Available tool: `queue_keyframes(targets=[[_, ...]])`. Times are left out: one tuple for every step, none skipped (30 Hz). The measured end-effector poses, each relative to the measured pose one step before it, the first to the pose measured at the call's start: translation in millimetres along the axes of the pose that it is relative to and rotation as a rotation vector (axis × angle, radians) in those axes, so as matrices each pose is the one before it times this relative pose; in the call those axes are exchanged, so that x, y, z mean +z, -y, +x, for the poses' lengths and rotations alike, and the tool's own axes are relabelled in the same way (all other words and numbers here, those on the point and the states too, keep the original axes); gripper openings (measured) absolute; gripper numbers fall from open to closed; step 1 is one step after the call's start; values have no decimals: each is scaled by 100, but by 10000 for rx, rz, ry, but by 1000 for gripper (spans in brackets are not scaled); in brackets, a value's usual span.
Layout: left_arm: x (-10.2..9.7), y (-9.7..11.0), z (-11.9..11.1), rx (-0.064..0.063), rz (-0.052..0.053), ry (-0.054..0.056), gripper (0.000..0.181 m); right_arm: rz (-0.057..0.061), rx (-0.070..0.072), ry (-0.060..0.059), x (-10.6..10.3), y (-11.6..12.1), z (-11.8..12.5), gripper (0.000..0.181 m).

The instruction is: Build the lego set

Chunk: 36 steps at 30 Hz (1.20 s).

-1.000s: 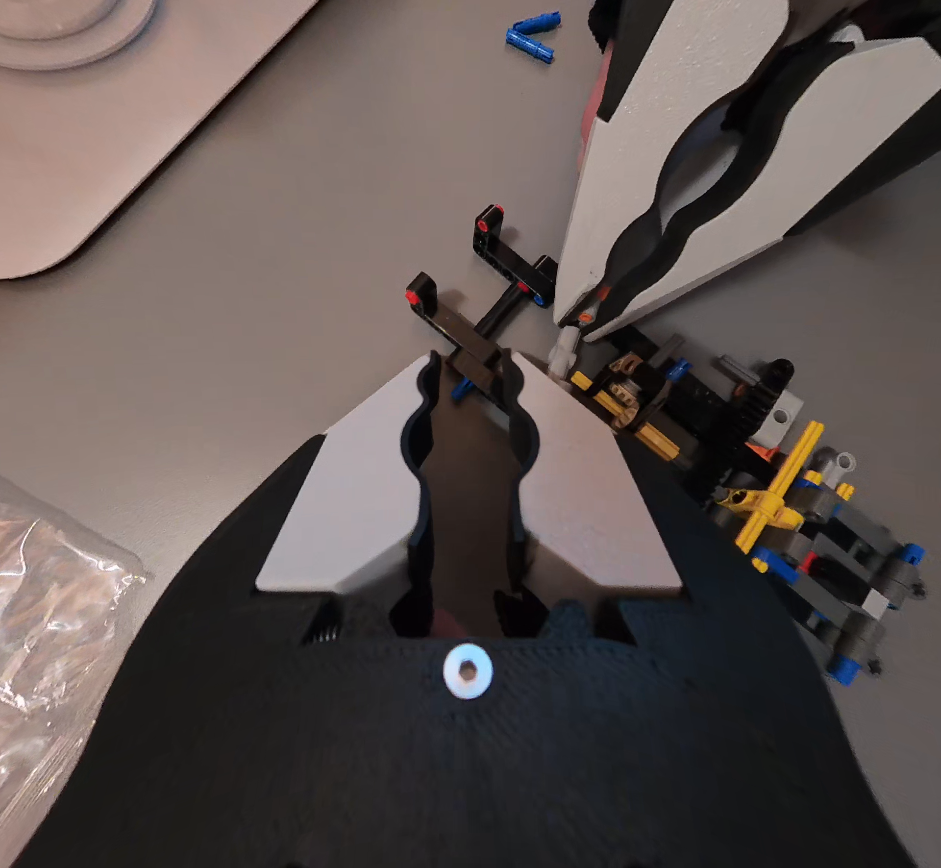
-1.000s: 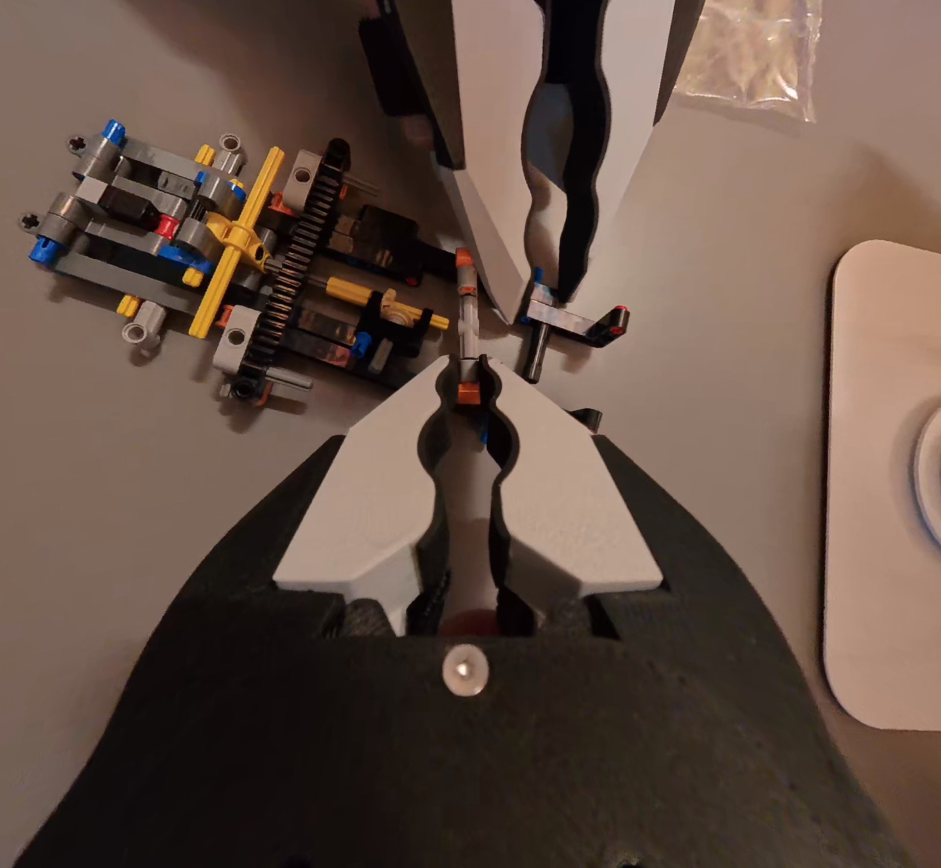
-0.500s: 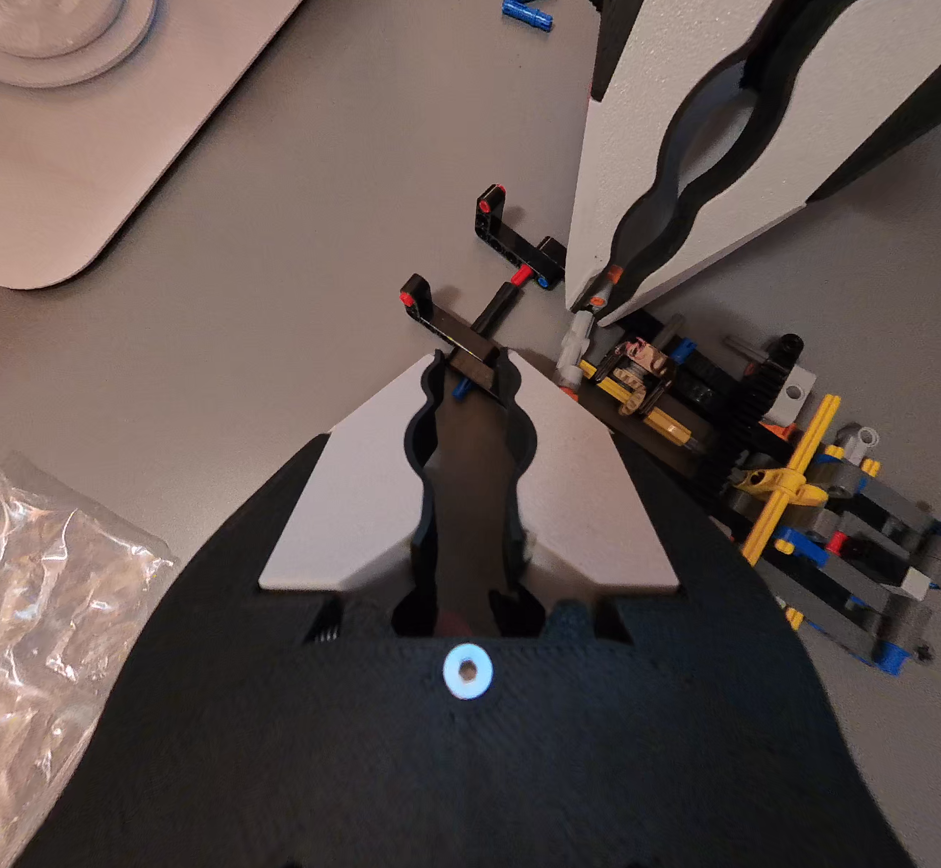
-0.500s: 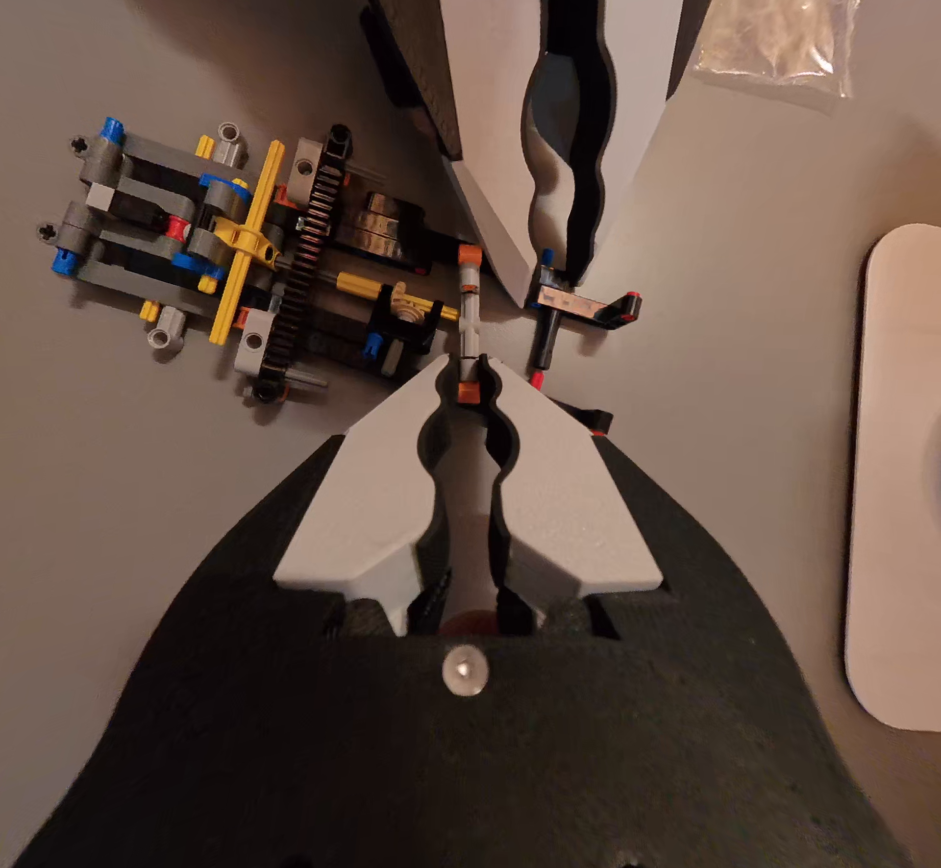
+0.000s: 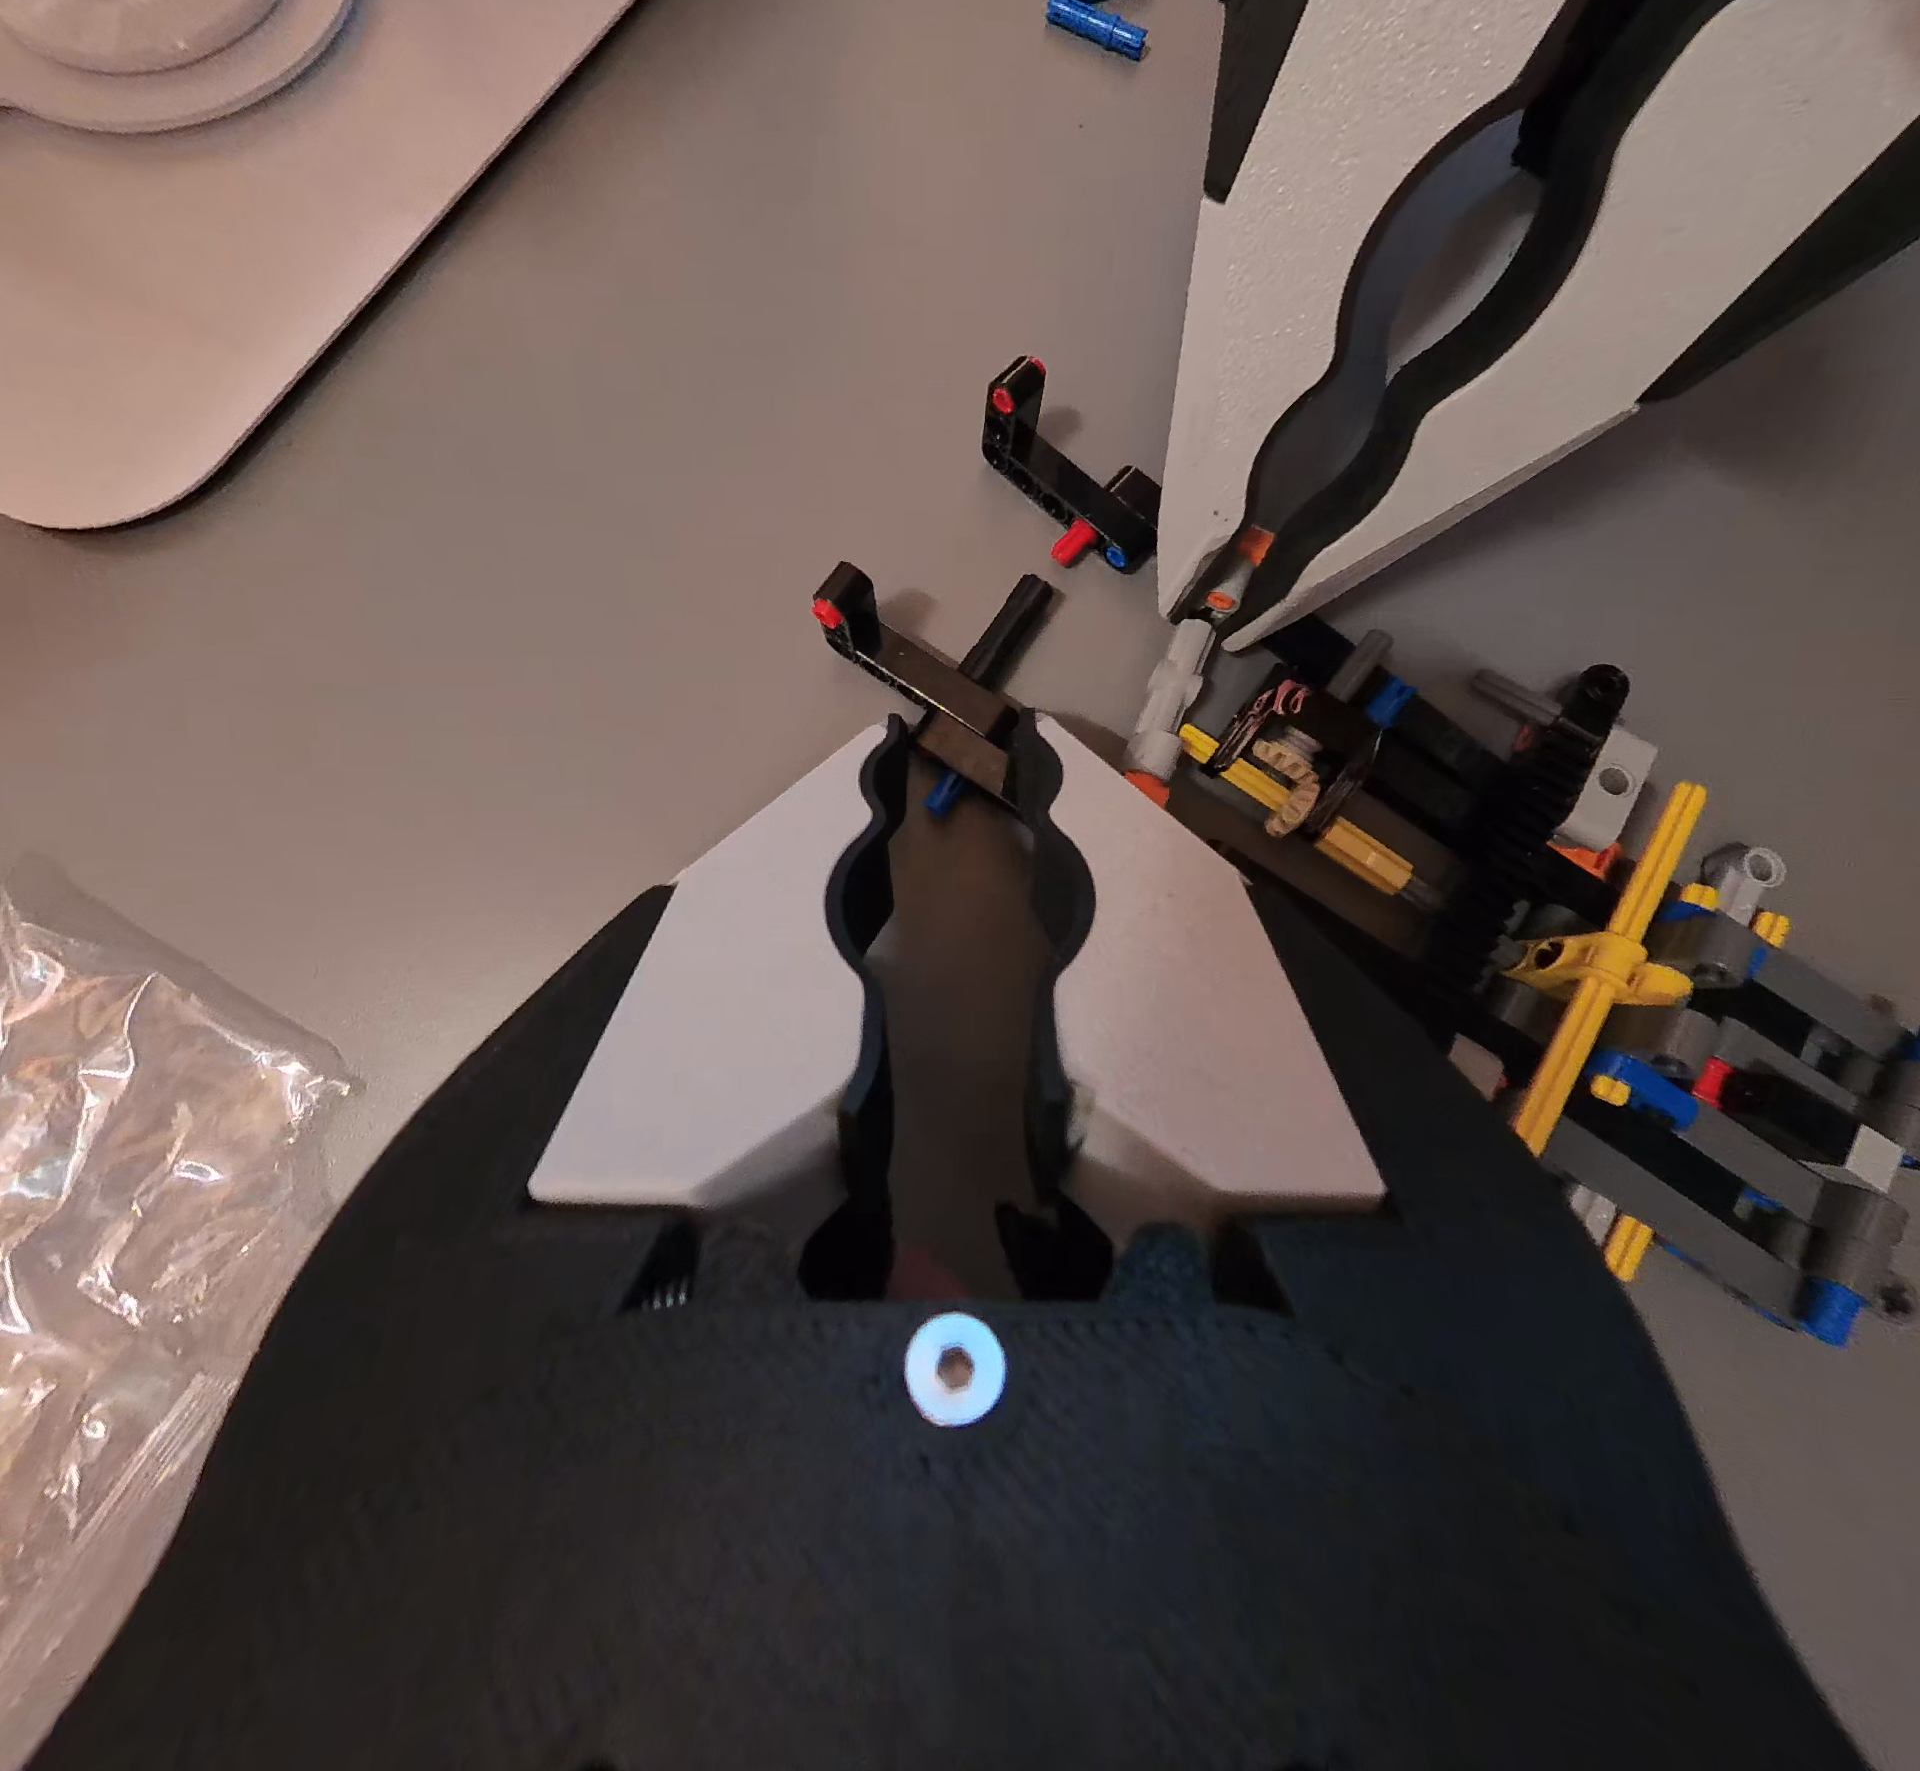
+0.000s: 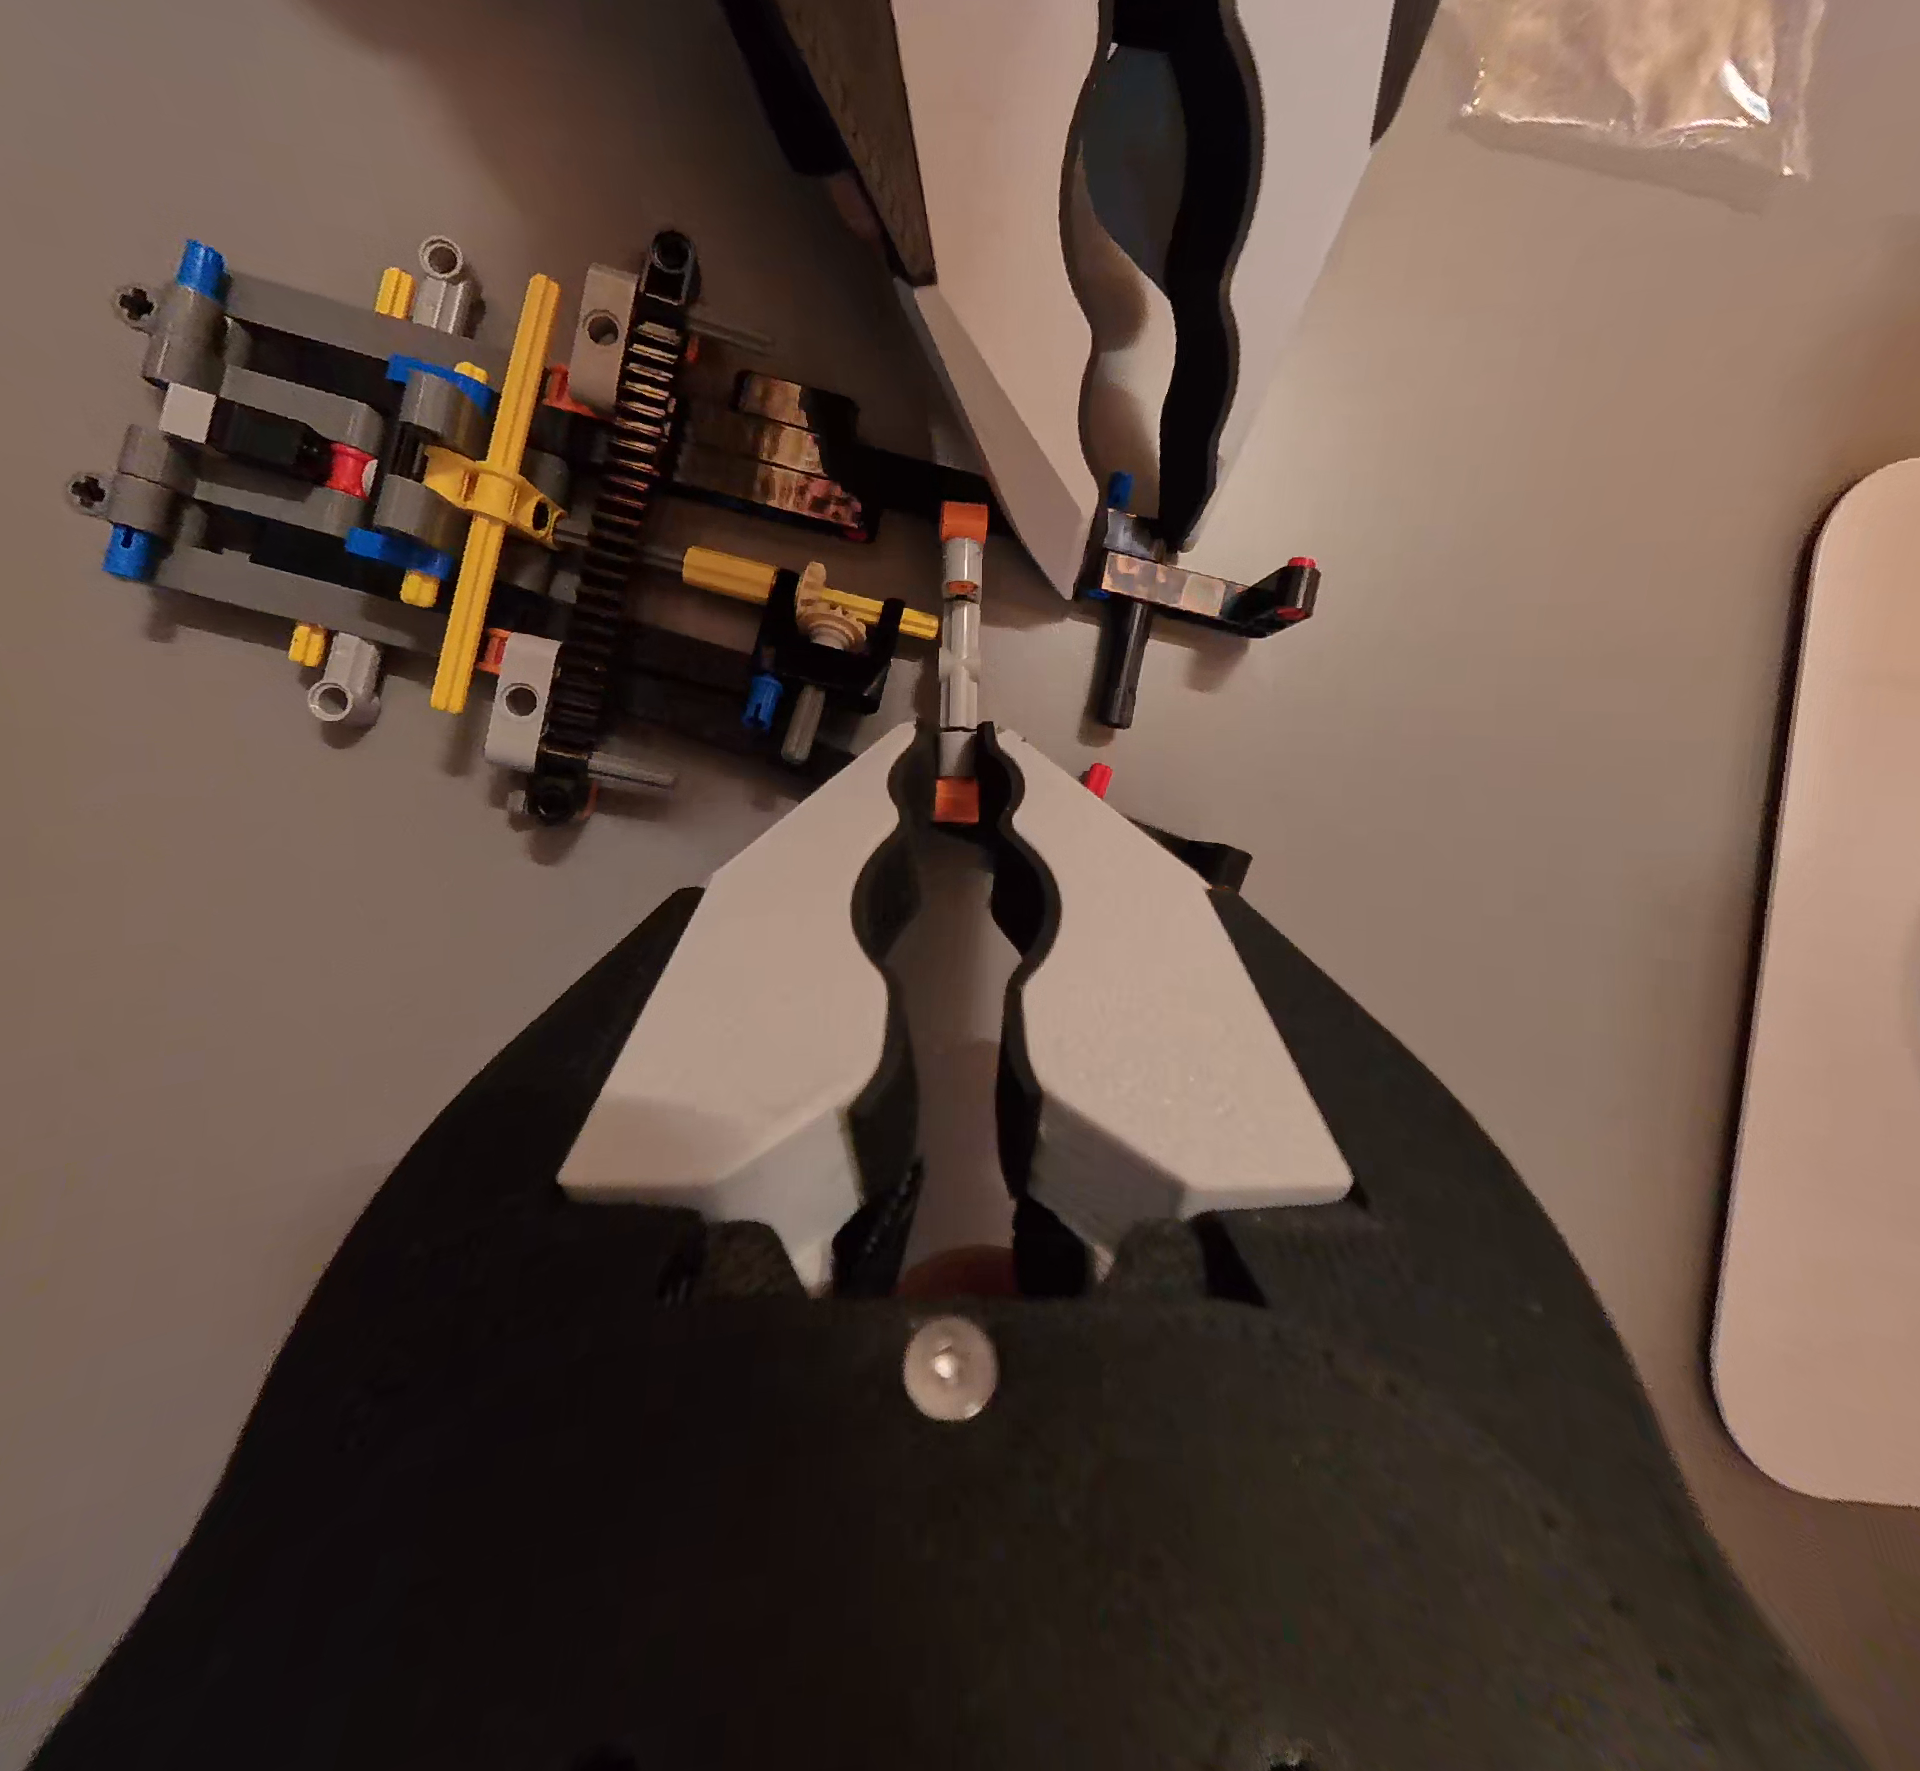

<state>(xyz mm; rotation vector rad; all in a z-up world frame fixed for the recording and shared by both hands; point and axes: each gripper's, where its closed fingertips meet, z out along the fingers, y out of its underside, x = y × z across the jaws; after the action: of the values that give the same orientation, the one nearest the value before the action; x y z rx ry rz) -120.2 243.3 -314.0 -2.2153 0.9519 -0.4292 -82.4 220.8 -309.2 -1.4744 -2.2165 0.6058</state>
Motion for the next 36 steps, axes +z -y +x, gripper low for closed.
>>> queue_keyframes(targets=[[-28, -21, -6, -25, 30, -7, 18, 39, 121, 65, -8, 11, -3, 5], [-6, -11, -5, -5, 15, 12, 18, 19, 67, 44, 8, 2, 11, 5], [-7, -13, 0, 4, 14, 14, 18, -15, 8, 16, 10, 6, -5, 5], [-3, 3, 3, 6, 9, 6, 18, -43, 30, 25, 25, 30, 5, 5], [2, -9, 1, 11, 5, 4, 18, -86, 56, 57, 7, 2, -3, 4], [-3, 8, 5, -13, 17, -2, 18, -119, -23, 32, 24, -7, 0, 5], [5, -8, 4, -5, 22, 5, 18, -125, -76, 2, 14, 6, 12, 5], [-2, -3, -1, 1, 21, 16, 18, -103, -92, -30, 27, 21, 52, 4], [-29, -20, -17, 13, 15, 17, 18, -57, 19, 29, 42, 45, 5, 4], [-29, -17, -20, -13, 17, 13, 18, -23, -5, 26, 28, 35, 10, 4], [-45, -2, -34, -26, 40, 24, 18, -6, -2, -4, 34, 33, 29, 4], [-150, 35, -71, 34, 82, 95, 19, 3, 24, 8, 32, 28, 18, 5], [-288, 26, -224, 59, 35, 208, 24, -5, 61, 32, 10, 5, 4, 4], [-440, 152, -111, 56, 62, 140, 28, -6, 65, 44, 2, -10, 1, 4], [-561, 324, 67, 87, 143, 68, 28, -3, 30, 34, 9, 8, 2, 4], [-636, 387, 149, 200, 128, 119, 27, -3, -26, 7, 18, 10, 6, 4], [-623, 372, 331, 357, 72, 109, 26, -8, 23, 13, 5, 2, 5, 4], [-534, 381, 686, 327, 66, -54, 24, -7, 29, 23, 4, 1, -4, 4], [-342, 339, 1045, 223, 40, -262, 20, 4, 0, 15, 4, 6, 2, 4], [-133, -29, 1130, 293, -171, -291, 16, 13, 34, 18, 19, 10, 13, 4], [29, -228, 871, 415, -250, -106, 13, 7, 29, 14, 4, 5, 1, 4], [131, -186, 625, 246, -201, -30, 11, 3, 18, 5, -1, -2, -1, 4], [217, -160, 774, 40, -159, -234, 11, 7, 23, 2, 0, 1, 9, 5], [249, -127, 777, -4, -105, -300, 11, 8, 39, 3, 15, 5, 0, 4], [297, -114, 477, -10, -77, -152, 11, 1, 25, -3, 2, 3, 8, 4], [306, -178, 230, -83, -103, -68, 12, 1, -12, -23, 1, 3, 8, 4], [301, -286, 55, -69, -158, -27, 12, 6, 71, 8, 10, 13, 6, 4], [260, -251, -33, -32, -98, 5, 13, 13, 64, 18, 22, 16, 6, 4], [124, -1, -87, -66, 60, 20, 14, 4, 44, 13, 10, 14, 8, 4], [-20, 22, 46, -120, 27, -93, 13, -3, 69, 13, 8, 10, 3, 4], [-15, -22, 32, -45, 1, -47, 12, 3, 54, 14, 26, 23, 16, 4], [37, -8, -51, 6, 16, 41, 11, 1, -4, 7, 28, 45, 0, 4], [43, 8, -58, -18, 36, 34, 11, -34, 16, 31, 19, 22, -16, 4], [36, -86, -185, -12, -30, 110, 10, -49, 0, 15, 9, 22, -8, 4], [68, -113, -93, 72, -54, 81, 12, -35, -32, 17, 42, 62, -9, 4], [58, -18, 84, 16, -5, -8, 12, -35, -59, 32, 36, 92, -45, 4]])
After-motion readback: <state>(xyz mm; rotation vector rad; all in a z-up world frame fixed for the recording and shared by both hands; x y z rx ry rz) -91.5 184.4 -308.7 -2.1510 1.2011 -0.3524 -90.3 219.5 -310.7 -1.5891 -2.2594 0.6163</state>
